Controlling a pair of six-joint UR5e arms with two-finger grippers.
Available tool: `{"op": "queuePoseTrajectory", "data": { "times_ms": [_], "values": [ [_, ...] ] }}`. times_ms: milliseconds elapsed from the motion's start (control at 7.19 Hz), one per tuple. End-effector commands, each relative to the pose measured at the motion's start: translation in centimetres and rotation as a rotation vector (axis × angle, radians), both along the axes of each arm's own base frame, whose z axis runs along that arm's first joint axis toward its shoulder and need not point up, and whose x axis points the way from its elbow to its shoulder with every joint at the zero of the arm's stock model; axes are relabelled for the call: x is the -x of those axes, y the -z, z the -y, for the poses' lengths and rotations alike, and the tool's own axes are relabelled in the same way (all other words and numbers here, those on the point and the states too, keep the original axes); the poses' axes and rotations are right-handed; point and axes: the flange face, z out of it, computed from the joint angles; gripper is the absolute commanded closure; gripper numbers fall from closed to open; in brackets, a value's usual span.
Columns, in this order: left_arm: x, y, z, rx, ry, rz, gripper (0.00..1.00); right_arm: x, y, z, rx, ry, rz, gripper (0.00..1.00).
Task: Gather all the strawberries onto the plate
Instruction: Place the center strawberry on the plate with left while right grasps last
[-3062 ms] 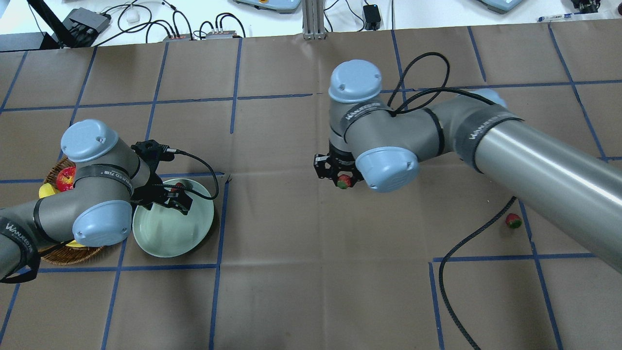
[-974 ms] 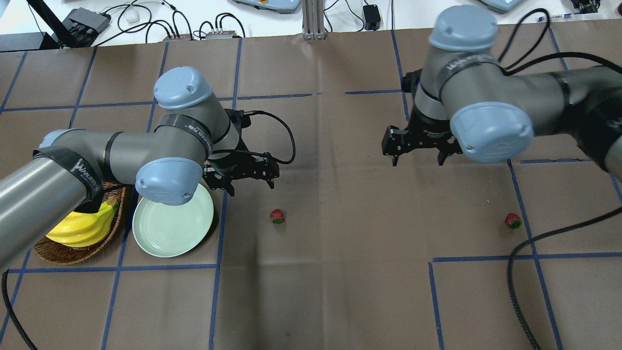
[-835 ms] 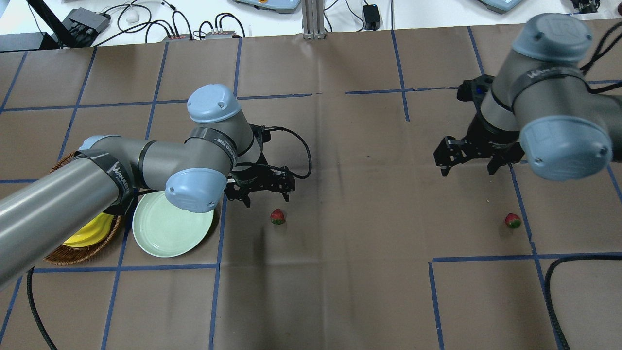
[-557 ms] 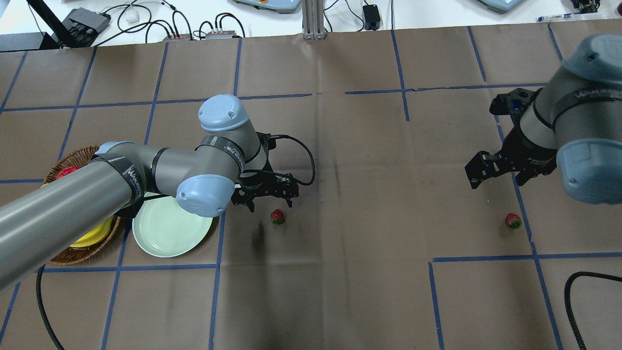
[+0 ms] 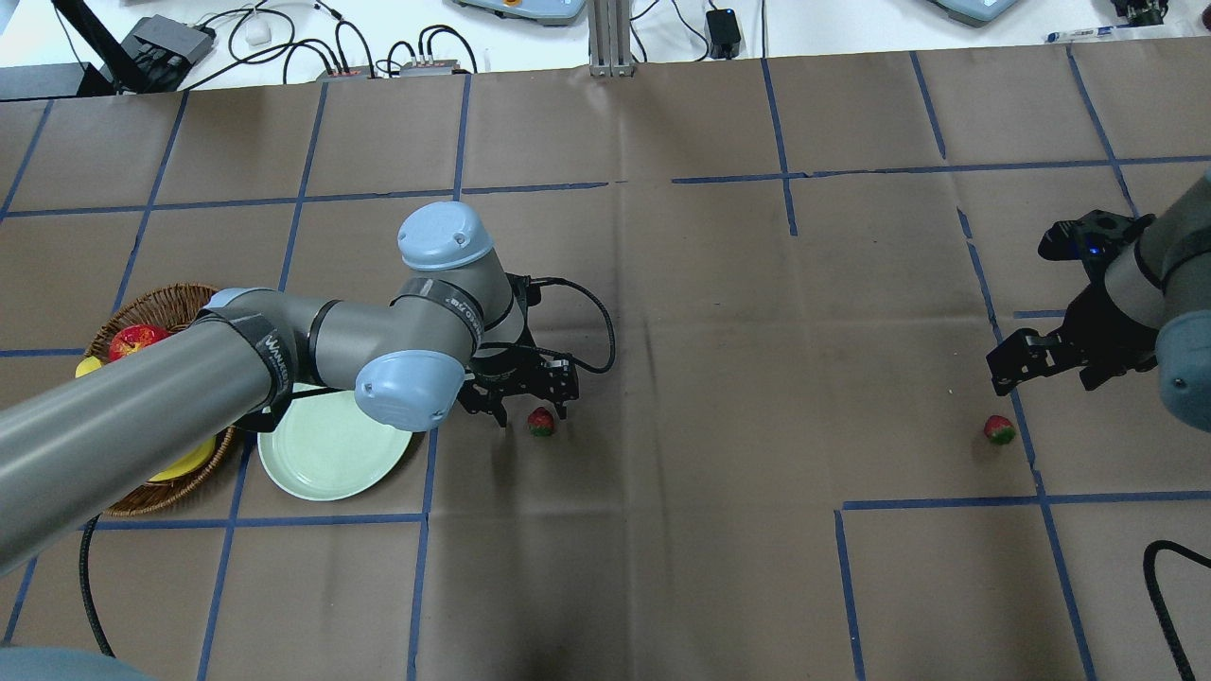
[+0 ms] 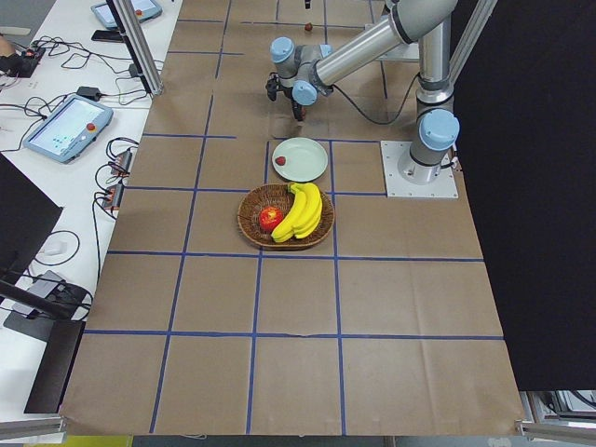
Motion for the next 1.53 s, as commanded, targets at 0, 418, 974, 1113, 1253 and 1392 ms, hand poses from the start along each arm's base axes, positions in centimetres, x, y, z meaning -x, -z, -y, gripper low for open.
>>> {"op": "queuePoseTrajectory", "data": {
  "times_ms": [0, 418, 974, 1113, 1253, 1392],
  "values": [
    [0.1, 0.1, 0.0, -0.002, 0.005, -0.007, 0.56, 0.8, 5.3, 0.6, 0.010, 0.005, -0.006, 0.00],
    [-0.2, -0.7, 0.4, 0.015, 0.006, -0.010, 1.00, 1.0, 9.9, 1.1, -0.030, 0.006, 0.014, 0.01],
    [-13.5, -6.7, 3.0, 0.156, 0.191, 0.048, 1.00, 1.2, 11.8, 0.0, -0.108, -0.004, -0.020, 0.04],
    [-17.0, -5.5, 2.2, 0.132, 0.206, 0.035, 0.98, 1.0, 12.2, -0.4, -0.114, -0.004, -0.018, 0.13],
    [-20.3, -4.6, 1.4, 0.108, 0.189, 0.059, 0.97, 1.1, 12.1, -0.4, -0.117, -0.002, -0.027, 0.40],
    [-22.7, -4.2, 0.9, 0.095, 0.191, 0.058, 0.96, 1.2, 12.0, -0.3, -0.110, 0.000, -0.028, 0.60]
  ]
}}
